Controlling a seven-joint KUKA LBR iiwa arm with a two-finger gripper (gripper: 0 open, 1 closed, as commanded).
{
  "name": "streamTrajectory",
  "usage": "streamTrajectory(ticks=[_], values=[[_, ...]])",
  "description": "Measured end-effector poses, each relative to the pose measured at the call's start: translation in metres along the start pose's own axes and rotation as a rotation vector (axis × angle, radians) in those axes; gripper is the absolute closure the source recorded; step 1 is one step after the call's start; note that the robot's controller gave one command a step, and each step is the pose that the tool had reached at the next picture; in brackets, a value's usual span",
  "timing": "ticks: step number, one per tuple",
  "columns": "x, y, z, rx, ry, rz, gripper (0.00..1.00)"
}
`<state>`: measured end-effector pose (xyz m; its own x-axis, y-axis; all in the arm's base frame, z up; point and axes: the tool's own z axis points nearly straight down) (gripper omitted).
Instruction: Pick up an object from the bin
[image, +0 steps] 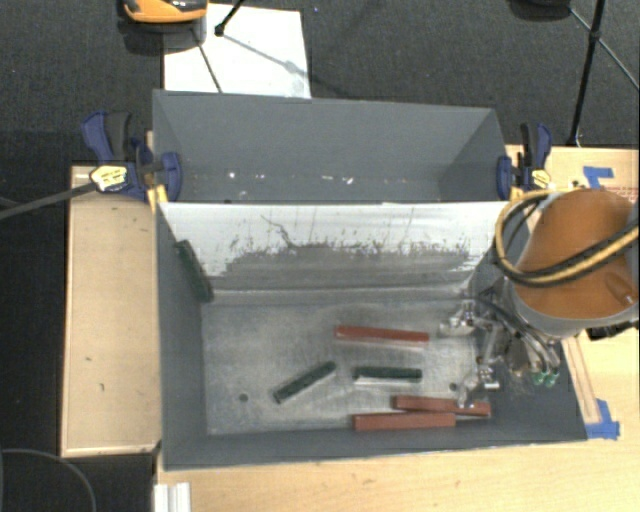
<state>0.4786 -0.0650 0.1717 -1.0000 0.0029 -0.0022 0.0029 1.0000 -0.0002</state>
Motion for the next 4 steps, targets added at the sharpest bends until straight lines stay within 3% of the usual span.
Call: streamTrajectory(ticks=[1,2,3,4], values=[[-0.008,0.014,0.046,0.001,-0.006,-0.062,0.0],[-0.022,0.011,0.097,0.001,-0.018,-0.043,1.0],[-0.022,0.011,0.097,0.001,-0.018,-0.043,1.0],[-0.048,0.013,-0.032,0.0,-0.001,-0.093,1.0]])
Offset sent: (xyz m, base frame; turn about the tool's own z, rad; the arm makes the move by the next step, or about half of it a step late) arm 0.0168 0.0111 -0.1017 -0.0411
